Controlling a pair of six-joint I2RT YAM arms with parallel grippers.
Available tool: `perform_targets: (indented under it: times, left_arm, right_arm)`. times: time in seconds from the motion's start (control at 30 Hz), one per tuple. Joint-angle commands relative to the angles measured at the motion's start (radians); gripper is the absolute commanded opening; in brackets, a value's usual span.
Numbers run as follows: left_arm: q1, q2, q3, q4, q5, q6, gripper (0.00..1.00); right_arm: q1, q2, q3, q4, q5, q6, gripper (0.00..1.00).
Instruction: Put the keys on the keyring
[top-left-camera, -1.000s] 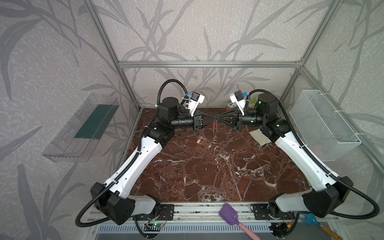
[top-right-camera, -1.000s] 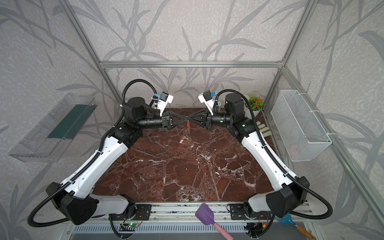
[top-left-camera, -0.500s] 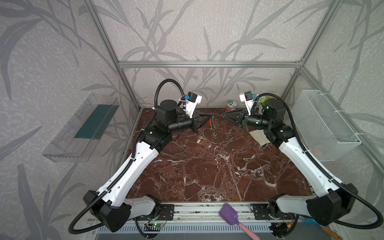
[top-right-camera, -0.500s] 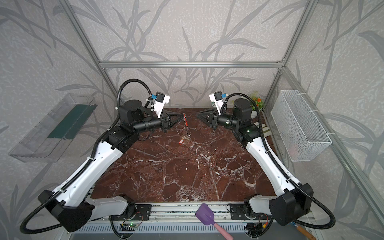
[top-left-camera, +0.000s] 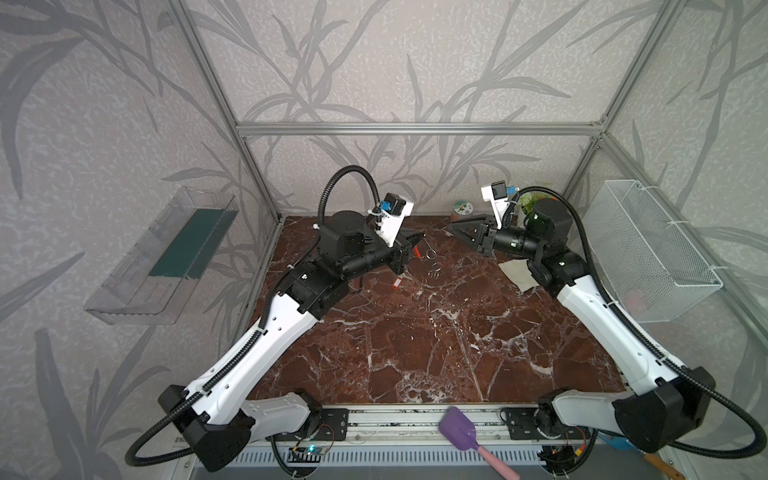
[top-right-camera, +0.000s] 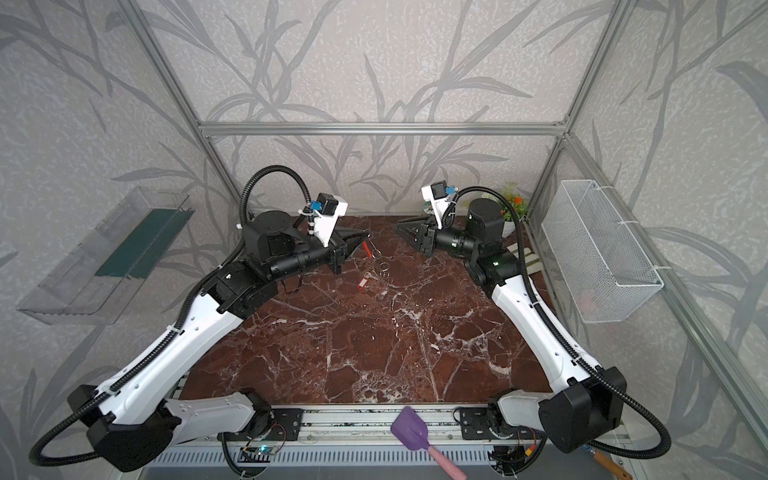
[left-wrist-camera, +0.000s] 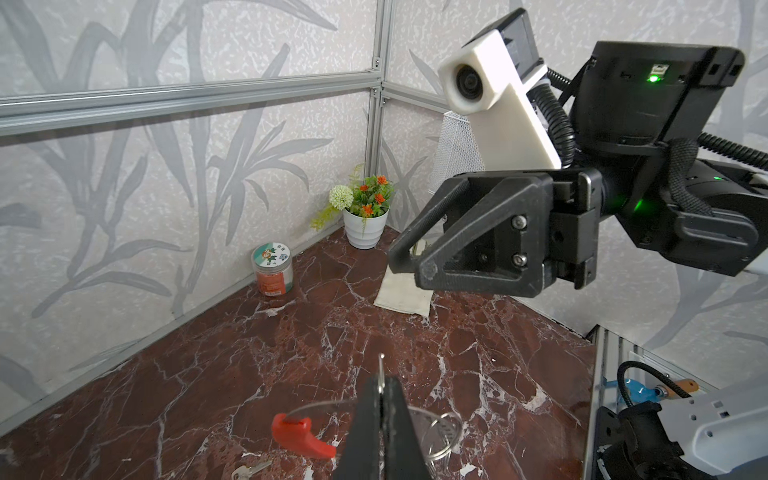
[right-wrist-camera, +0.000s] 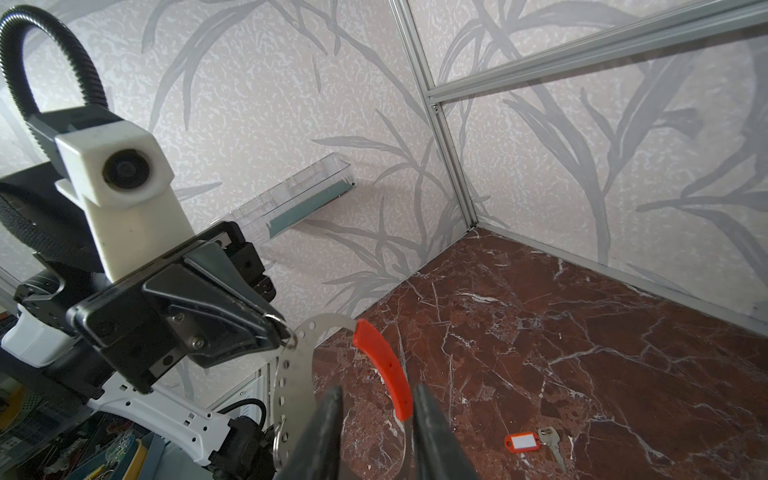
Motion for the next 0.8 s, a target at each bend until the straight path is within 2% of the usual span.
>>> perform_targets:
  times: [0.0, 0.17, 0.37, 0.6, 0.77]
  left_arm:
    - [-0.007, -0.005, 0.016, -0.011, -0.013, 0.022, 0.0]
    - [-0.008, 0.006, 0.027, -0.015, 0.004, -0.002, 0.0]
    - [0.005, 0.048, 0.087, -0.065, 0.095, -0.088, 0.0]
    - [0.06, 0.053, 0.086, -0.013, 0.229, -0.195, 0.0]
    - [0.068, 0.053, 0.079, -0.003, 0.249, -0.214, 0.0]
  right_arm:
    - [0.019, -0.034, -0.003, 0.028, 0.018, -0.014, 0.34]
    - [0.041, -0.03, -0.003, 0.027, 0.046, -0.012, 0.35]
    - [0.09, -0.038, 0.0, 0.042, 0.119, -0.011, 0.35]
    - [0.12, -0.035, -0.004, 0.057, 0.126, -0.001, 0.32]
    - [0.139, -0.03, -0.003, 0.058, 0.129, -0.001, 0.3]
